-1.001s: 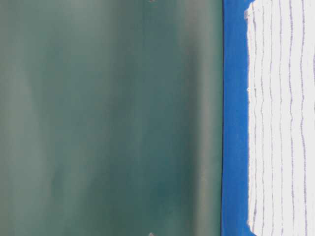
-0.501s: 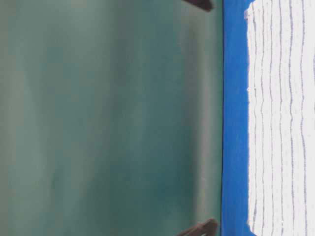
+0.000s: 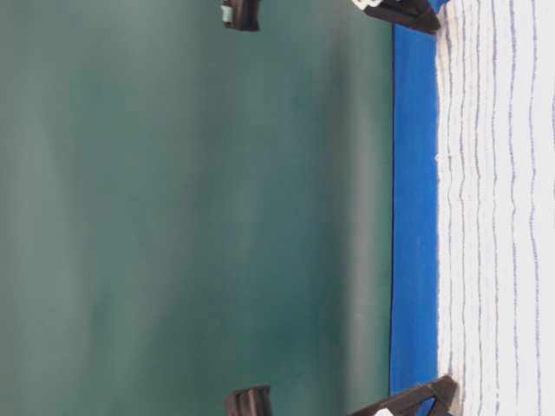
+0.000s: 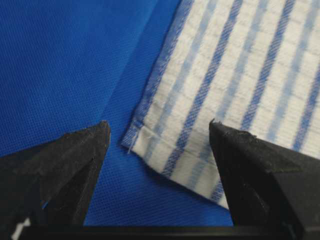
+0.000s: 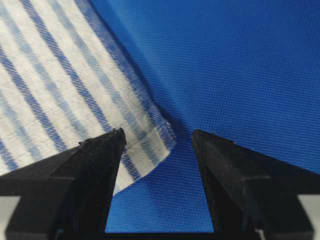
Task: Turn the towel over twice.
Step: 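Pinch the far towel corners again with both grippers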
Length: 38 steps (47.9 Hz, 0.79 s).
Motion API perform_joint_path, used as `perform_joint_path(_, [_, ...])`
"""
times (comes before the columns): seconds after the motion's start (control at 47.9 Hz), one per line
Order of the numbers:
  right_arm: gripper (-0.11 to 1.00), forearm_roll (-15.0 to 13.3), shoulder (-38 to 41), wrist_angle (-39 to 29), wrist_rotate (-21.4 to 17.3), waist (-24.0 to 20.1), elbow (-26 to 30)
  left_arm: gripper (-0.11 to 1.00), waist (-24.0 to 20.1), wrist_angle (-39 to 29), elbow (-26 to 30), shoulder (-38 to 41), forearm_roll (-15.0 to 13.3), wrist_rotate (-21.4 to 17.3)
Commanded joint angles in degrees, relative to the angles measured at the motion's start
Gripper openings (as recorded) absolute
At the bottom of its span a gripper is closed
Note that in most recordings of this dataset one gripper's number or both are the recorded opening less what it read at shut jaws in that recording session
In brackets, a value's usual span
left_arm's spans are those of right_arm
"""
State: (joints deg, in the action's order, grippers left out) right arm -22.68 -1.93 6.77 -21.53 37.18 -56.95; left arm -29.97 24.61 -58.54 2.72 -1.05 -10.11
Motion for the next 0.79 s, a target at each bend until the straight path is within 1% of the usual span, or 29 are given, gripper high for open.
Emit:
perform_joint_path(0.0, [0.61,-0.4,0.4,1.0,0.1,0.5,1.2,0.75,-0.7,0.4,0.8,0.0,0.0,0.1])
perform_joint_path(0.125, [0.6,-0.6,1.5,1.9,0.3,0.6,1.1,0.72,-1.4,-0.4,0.7,0.7,0.0,0.1])
perform_joint_path(0.188, [0.56,-0.8,1.9,2.1,0.3,0.6,1.1,0.66,-1.6,-1.2,0.8,1.1,0.0,0.1])
perform_joint_path(0.23, [0.51,-0.9,2.0,2.1,0.4,0.6,1.0,0.54,-1.6,-1.8,1.0,1.3,0.0,0.1])
perform_joint_path(0.25, [0.46,-1.0,2.0,2.1,0.3,0.6,0.9,0.49,-1.6,-1.9,1.1,1.6,0.0,0.0])
perform_joint_path(0.271, [0.39,-1.1,2.0,2.1,0.3,0.6,0.9,0.44,-1.6,-2.3,1.2,1.8,0.0,0.0])
perform_joint_path(0.313, [0.28,-1.1,2.0,2.1,0.3,0.6,0.7,0.32,-1.6,-2.6,1.4,2.3,-0.1,0.0])
perform_joint_path(0.376, [0.11,-1.1,2.0,2.2,0.4,0.6,0.5,0.17,-1.6,-3.3,1.7,3.1,0.0,0.0])
perform_joint_path(0.396, [0.08,-1.1,2.0,2.1,0.4,0.6,0.5,0.13,-1.6,-3.5,1.8,3.3,-0.1,0.0])
perform_joint_path(0.459, [0.08,-1.1,1.9,2.1,0.4,0.6,0.4,0.03,-1.6,-4.3,2.0,3.8,-0.1,0.0])
perform_joint_path(0.668, [0.08,-1.1,1.7,2.1,0.3,0.6,0.4,0.03,-1.6,-5.2,1.8,3.0,0.0,0.1])
perform_joint_path(0.772, [0.08,-1.0,1.3,1.9,0.3,1.0,1.0,0.03,-1.8,-6.6,2.0,0.8,0.0,0.0])
